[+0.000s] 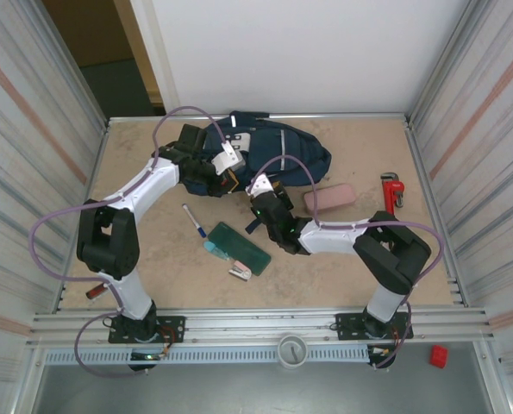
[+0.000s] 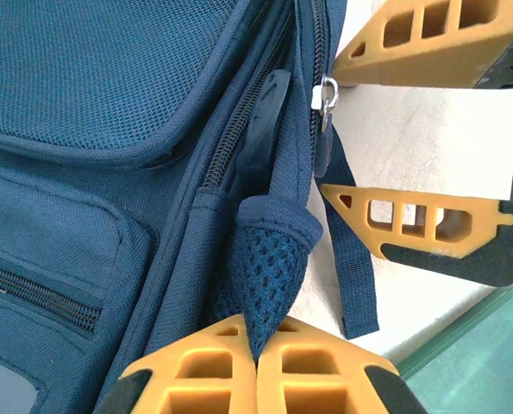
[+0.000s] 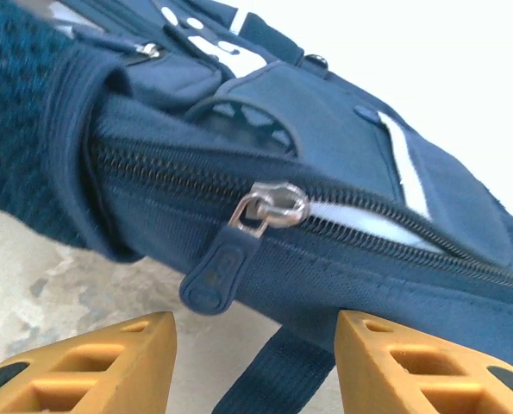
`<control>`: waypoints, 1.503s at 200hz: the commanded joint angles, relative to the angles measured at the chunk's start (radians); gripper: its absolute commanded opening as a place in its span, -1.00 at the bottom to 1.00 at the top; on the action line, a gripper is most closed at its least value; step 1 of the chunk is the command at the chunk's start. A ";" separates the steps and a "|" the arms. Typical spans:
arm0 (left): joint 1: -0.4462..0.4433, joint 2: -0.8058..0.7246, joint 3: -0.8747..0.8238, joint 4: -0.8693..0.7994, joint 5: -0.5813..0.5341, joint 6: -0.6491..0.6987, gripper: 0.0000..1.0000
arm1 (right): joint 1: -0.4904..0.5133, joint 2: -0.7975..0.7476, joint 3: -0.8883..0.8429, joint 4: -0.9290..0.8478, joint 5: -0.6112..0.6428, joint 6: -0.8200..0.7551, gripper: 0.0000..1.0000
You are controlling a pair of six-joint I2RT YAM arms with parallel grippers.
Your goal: Pack the student bag
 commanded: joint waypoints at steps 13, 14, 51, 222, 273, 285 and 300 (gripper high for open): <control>0.009 -0.080 0.046 0.009 0.092 -0.017 -1.00 | 0.005 0.037 0.056 0.061 0.075 -0.057 0.00; 0.009 -0.079 0.045 0.009 0.092 -0.016 -1.00 | 0.005 0.038 0.057 0.062 0.077 -0.058 0.00; 0.008 -0.084 0.037 0.009 0.086 -0.014 -1.00 | 0.005 0.061 0.096 0.078 0.110 -0.099 -0.13; 0.008 -0.099 -0.022 0.017 0.041 0.074 -1.00 | -0.161 -0.228 -0.112 -0.122 -0.319 0.044 -1.00; 0.009 -0.118 -0.064 0.045 0.048 0.086 -1.00 | -0.299 -0.294 -0.127 -0.236 -0.647 0.163 -1.00; 0.009 -0.117 -0.066 0.045 0.057 0.087 -1.00 | -0.321 -0.303 -0.133 -0.245 -0.690 0.180 -1.00; 0.008 -0.119 -0.070 0.045 0.067 0.092 -1.00 | -0.349 -0.309 -0.135 -0.257 -0.736 0.205 -1.00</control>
